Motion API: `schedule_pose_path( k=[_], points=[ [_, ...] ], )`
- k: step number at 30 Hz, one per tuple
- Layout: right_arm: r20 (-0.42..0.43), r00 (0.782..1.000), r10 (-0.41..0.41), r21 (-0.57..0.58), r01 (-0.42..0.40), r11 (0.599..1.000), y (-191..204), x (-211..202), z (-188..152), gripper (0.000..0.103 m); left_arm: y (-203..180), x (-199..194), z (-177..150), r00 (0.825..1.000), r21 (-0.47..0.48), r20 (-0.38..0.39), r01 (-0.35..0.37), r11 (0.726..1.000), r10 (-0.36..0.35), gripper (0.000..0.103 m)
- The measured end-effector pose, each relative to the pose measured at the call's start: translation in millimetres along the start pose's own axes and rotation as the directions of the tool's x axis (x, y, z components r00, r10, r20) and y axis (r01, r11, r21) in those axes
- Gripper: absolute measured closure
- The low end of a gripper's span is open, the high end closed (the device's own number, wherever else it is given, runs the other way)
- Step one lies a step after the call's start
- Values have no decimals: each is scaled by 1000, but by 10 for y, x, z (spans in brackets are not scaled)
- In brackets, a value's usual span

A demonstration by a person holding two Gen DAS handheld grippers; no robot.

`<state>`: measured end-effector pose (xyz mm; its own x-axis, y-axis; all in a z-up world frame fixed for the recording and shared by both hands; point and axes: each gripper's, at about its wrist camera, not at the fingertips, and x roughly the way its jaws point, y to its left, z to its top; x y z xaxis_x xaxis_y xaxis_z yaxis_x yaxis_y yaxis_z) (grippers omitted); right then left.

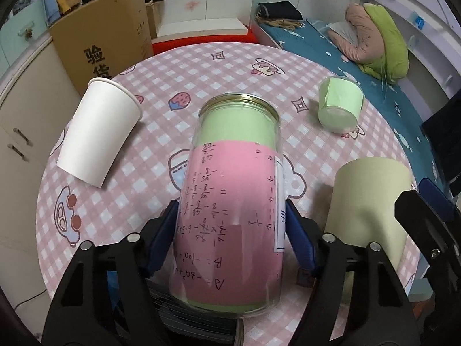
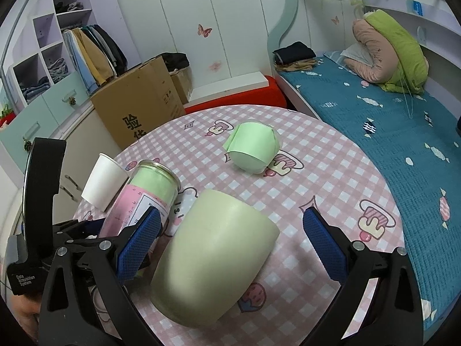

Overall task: Flip cup upright
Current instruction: 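Close the left gripper around the jar's middle and lift it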

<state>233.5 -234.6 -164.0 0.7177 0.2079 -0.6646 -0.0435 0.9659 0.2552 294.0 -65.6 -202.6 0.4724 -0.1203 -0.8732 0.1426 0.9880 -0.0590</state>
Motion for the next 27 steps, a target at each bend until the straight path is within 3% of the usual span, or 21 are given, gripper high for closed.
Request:
schedule_pose_path(
  k=[13, 21, 27],
  points=[
    [25, 1000, 7, 0, -7, 1000, 0, -150, -13, 8, -105, -421, -14, 989, -13, 147, 27, 1000, -25, 33],
    [77, 997, -4, -10, 4, 1000, 54, -595, -64, 8, -171, -888, -256, 981, -27, 190, 53, 998, -47, 33],
    [100, 995, -11, -12, 12, 1000, 96, -1013, -260, 8, -272, -1198, -535, 962, -22, 251, 118, 993, -109, 33]
  ],
)
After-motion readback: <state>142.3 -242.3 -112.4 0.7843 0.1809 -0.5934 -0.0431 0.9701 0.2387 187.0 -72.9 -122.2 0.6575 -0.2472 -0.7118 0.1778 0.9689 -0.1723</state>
